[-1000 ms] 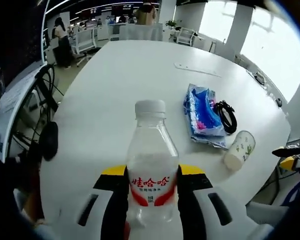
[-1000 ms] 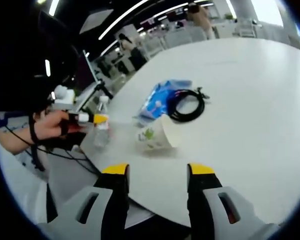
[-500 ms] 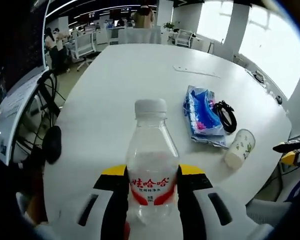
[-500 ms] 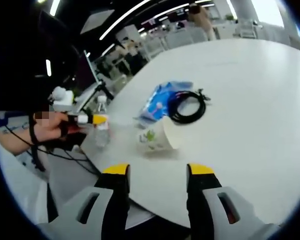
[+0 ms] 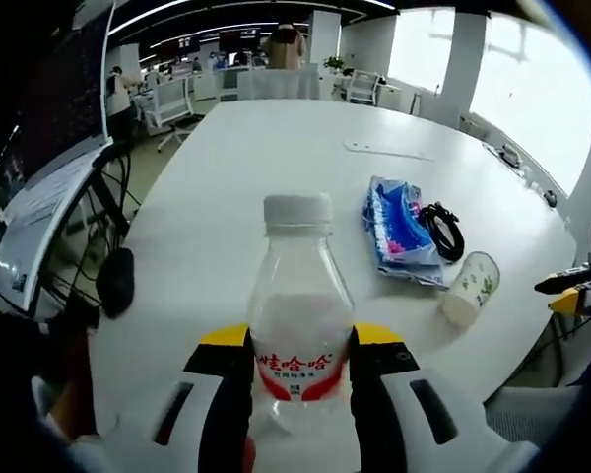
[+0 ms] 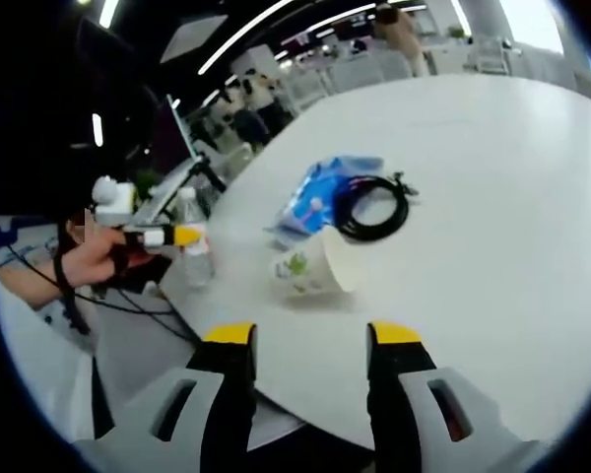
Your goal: Arrange the tabletop items into an orderly group along one side of the table until the central work area is clear of visible clutter.
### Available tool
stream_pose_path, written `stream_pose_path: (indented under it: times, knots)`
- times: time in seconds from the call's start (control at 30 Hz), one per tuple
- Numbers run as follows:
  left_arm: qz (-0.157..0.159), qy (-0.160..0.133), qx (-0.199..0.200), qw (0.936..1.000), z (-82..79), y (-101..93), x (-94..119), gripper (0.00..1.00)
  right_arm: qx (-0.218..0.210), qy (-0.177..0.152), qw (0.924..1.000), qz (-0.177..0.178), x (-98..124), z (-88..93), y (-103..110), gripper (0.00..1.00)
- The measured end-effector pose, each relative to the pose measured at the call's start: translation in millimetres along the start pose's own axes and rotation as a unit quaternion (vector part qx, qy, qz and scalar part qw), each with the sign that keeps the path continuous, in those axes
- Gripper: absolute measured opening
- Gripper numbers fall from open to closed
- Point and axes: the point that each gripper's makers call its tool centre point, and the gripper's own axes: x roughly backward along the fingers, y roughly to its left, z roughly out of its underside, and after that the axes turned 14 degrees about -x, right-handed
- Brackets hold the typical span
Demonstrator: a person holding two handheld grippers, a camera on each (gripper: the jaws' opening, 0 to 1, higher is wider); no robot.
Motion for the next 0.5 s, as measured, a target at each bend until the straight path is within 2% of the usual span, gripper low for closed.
stream_pose_path:
  times: [0.23,0.4,0.5]
  knots:
    - [-0.008,-0.017,-0.017,0.9997,6.5,-2.2,14,0.37,-0.003,0.004,1.0,-0.001,-5,3.3,0,0.43]
    - [-0.011,-0.019,-0.038,0.9991,13.1,-6.4,22,0.37,-0.004,0.01,0.9999,-0.004,-9,8.3,2,0.43]
    - [-0.011,-0.018,-0.037,0.9991,17.5,-7.9,25,0.37,-0.003,0.014,0.9999,-0.005,-12,10.4,4,0.43]
